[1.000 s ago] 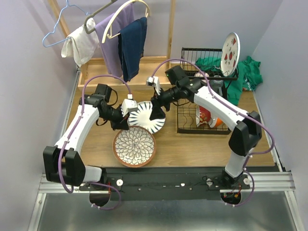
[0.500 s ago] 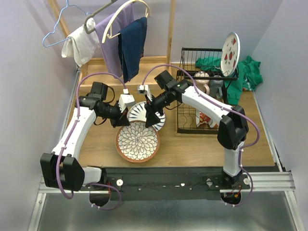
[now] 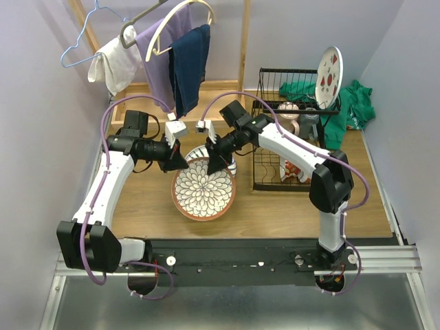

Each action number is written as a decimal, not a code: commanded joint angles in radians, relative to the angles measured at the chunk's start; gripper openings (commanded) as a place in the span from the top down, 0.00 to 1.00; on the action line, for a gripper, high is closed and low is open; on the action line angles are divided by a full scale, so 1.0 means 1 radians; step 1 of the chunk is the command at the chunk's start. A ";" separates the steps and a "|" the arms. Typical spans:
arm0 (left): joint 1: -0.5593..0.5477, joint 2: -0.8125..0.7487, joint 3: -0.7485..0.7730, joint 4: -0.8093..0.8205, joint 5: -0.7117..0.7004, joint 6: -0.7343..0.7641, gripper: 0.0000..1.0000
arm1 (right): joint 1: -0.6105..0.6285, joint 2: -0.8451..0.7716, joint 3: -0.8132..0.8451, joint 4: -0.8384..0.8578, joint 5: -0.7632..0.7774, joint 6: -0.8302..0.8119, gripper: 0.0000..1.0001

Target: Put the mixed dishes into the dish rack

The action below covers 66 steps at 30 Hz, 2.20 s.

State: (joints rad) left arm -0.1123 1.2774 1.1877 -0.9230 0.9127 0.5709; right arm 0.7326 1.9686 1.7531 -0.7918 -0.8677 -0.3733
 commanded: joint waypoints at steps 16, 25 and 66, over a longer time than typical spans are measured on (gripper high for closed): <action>0.033 -0.369 -0.086 0.800 -0.362 -0.551 0.24 | -0.044 -0.393 0.026 0.161 1.118 0.223 1.00; 0.031 -0.337 -0.166 0.875 -0.288 -0.641 0.24 | -0.084 -0.450 0.215 0.201 1.584 0.104 0.99; 0.019 -0.385 -0.326 0.944 -0.275 -0.687 0.24 | -0.368 -0.056 0.533 0.106 1.929 -0.007 0.99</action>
State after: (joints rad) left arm -0.0937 0.8974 0.8757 -0.0032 0.6239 -0.1070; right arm 0.3710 1.9163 2.2711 -0.7017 1.0435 -0.4389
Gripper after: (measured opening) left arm 0.761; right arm 0.138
